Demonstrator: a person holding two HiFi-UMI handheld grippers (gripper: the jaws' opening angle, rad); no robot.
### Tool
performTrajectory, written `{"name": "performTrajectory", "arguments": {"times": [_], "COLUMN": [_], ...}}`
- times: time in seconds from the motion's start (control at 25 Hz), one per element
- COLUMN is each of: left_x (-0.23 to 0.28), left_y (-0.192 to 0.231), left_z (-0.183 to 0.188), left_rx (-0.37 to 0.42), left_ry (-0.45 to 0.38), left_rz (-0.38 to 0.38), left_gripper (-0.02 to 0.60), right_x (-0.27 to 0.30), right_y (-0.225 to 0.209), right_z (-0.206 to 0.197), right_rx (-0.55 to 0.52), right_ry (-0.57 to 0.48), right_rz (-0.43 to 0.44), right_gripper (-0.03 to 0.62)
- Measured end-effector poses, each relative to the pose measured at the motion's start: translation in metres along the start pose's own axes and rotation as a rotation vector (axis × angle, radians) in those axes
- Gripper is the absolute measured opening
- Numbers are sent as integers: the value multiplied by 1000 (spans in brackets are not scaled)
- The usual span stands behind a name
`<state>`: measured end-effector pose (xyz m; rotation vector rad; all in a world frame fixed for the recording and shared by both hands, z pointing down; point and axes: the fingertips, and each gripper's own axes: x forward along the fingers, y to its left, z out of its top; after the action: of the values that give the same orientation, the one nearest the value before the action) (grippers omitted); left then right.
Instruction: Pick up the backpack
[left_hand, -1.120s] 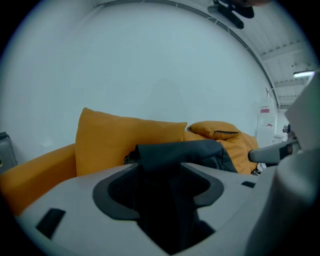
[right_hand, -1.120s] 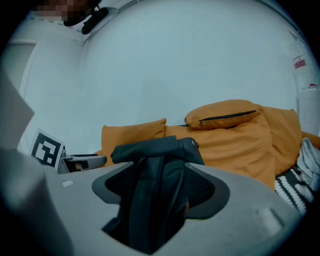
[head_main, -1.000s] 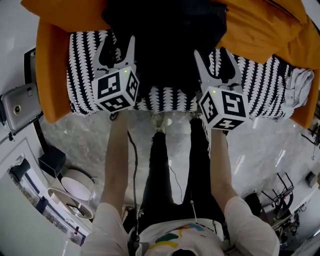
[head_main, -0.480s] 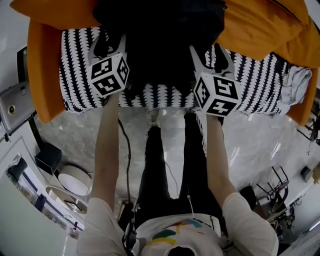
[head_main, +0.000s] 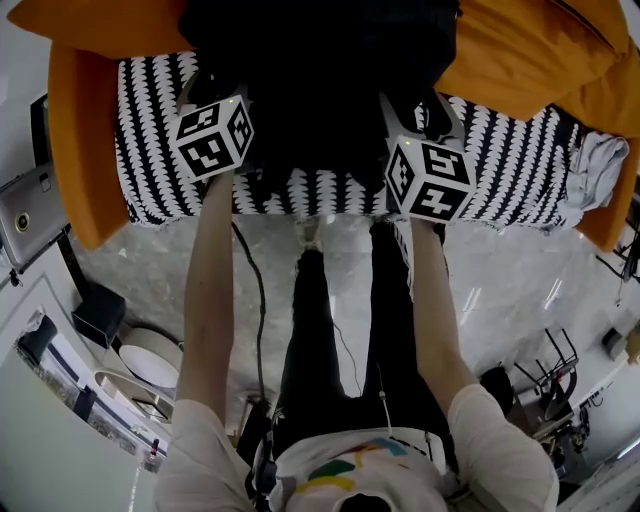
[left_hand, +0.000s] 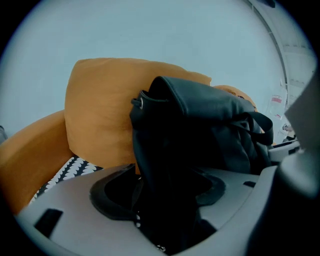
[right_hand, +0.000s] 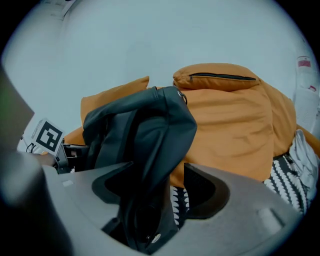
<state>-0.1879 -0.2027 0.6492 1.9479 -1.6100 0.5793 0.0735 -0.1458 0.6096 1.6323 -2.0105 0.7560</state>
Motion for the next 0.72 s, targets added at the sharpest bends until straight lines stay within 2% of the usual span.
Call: {"name": "performTrajectory", "arguments": {"times": [0.16,0.32,0.44,0.56,0.72], "left_x": [5,12,12,10,8], "left_y": [-1,-3,-6,-10,-11], "left_z": [-6,-11,-13,-13,-12], "left_rx": [-29,-78,-81,-55,-24], "left_ry": [45,72,77,67,63], "left_rz": [-36,-76,-91,-86,-61], "left_gripper": [281,274,228,148,120], "right_x": [2,4,6,8,8], "right_y": [0,1,7,10,14], "right_z": [-2,-5,-8,-8,-8], "right_rx": [2,12,12,19,15], "right_ry": [7,17,26,27,12], "right_rz": [-6,0,3,-24,-44], "right_gripper": [302,260,194,155,122]}}
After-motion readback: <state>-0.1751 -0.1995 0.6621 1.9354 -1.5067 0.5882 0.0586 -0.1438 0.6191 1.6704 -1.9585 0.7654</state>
